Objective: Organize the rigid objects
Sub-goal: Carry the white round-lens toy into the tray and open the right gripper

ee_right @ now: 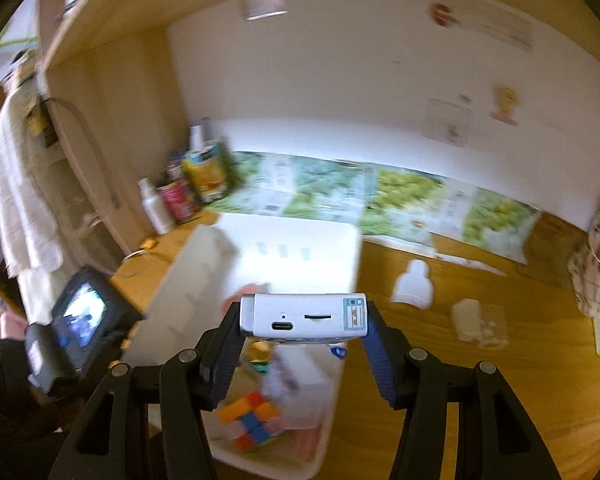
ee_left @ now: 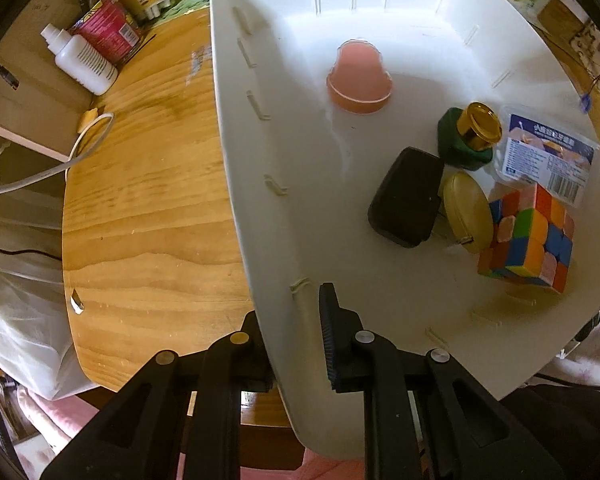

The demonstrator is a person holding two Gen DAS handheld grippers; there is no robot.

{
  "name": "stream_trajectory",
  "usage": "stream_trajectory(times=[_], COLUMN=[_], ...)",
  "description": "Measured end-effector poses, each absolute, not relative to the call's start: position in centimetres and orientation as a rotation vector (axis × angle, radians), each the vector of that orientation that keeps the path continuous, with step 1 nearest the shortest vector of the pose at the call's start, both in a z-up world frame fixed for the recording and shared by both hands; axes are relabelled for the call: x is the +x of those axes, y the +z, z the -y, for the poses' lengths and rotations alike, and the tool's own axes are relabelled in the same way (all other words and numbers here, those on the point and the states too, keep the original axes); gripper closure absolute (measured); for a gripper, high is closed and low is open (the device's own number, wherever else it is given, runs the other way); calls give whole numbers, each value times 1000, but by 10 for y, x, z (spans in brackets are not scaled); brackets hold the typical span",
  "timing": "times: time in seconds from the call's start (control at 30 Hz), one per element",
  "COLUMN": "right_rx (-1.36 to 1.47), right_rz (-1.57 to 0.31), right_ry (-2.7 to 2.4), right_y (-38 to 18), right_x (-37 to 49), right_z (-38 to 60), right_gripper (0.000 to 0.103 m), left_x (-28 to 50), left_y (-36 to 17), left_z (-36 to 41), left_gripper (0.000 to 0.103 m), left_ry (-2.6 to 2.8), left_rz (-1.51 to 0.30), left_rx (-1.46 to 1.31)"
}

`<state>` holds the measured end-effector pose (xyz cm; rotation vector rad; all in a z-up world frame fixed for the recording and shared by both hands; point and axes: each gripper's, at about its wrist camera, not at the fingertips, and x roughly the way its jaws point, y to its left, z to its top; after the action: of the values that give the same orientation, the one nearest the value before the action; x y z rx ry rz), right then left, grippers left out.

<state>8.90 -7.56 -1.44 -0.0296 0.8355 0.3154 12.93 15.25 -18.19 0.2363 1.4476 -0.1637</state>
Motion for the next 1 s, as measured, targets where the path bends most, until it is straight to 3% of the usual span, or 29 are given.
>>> stream_trajectory(times=[0.2, 0.57, 1.0], right_rx=[-62, -104, -84], right_rz=[-877, -1057, -965], right_ry=[417, 519, 474], right_y=[-27, -75, -53], right_x=[76, 58, 77], right_z=[36, 0, 58], right_gripper=[46, 44, 37], left_x=[121, 114, 122], left_y=[-181, -181, -182], left_z=[-158, -158, -163], left_gripper=[94, 94, 93], left_ry=[-174, -155, -40], left_rz=[-1439, -1444, -1459], left_rx=[240, 229, 138])
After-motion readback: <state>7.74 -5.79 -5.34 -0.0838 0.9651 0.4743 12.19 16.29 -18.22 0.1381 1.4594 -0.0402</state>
